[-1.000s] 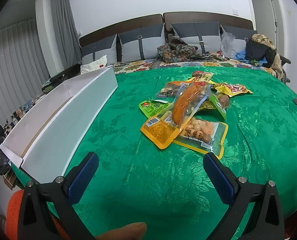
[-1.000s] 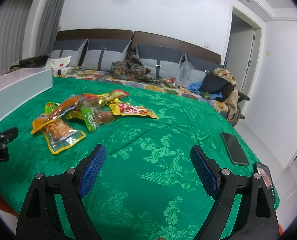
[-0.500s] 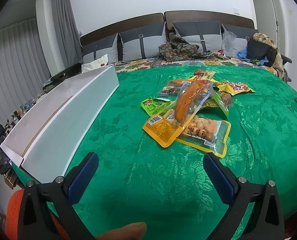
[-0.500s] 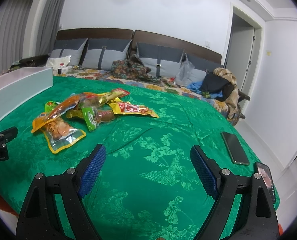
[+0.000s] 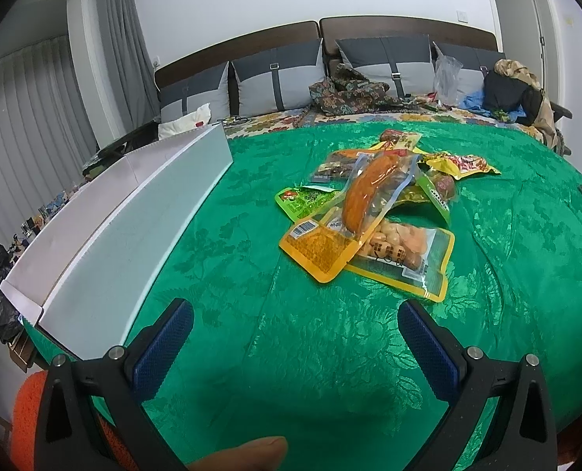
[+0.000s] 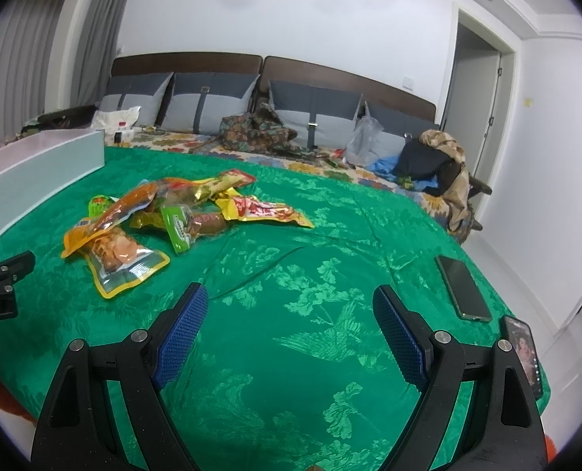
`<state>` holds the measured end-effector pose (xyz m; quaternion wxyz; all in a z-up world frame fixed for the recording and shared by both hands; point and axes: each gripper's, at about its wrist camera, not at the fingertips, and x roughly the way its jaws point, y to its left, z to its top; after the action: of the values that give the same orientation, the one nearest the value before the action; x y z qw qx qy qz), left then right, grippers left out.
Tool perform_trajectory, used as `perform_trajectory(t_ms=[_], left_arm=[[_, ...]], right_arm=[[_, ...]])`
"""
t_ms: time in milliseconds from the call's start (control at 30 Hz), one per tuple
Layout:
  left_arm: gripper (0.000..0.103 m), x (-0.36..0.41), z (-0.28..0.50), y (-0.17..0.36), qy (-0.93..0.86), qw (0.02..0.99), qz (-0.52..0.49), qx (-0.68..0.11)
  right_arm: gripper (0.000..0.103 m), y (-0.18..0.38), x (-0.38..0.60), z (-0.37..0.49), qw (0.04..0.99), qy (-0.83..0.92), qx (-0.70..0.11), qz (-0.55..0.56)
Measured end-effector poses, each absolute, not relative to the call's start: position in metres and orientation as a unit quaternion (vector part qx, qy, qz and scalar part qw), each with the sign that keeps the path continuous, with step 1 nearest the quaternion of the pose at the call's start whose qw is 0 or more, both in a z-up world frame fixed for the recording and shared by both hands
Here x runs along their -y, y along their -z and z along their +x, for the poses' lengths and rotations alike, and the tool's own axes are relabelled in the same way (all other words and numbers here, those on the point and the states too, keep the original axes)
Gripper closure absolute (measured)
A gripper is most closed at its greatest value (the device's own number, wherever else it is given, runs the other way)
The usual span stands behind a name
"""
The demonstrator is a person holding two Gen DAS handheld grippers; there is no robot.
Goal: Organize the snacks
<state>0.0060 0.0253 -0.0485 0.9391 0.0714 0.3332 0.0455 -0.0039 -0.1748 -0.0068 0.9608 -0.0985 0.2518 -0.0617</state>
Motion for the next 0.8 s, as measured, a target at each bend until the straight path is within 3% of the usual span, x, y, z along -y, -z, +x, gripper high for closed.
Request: perform_trajectory(t_ms=[800], left_arm=[[0.0,-0.044,0.04,0.086,-0.014,0.908,0.04,-0.417]], right_arm=[[0.014,0.019,0.183,0.004,0.954,0.057,-0.282,-0.081]])
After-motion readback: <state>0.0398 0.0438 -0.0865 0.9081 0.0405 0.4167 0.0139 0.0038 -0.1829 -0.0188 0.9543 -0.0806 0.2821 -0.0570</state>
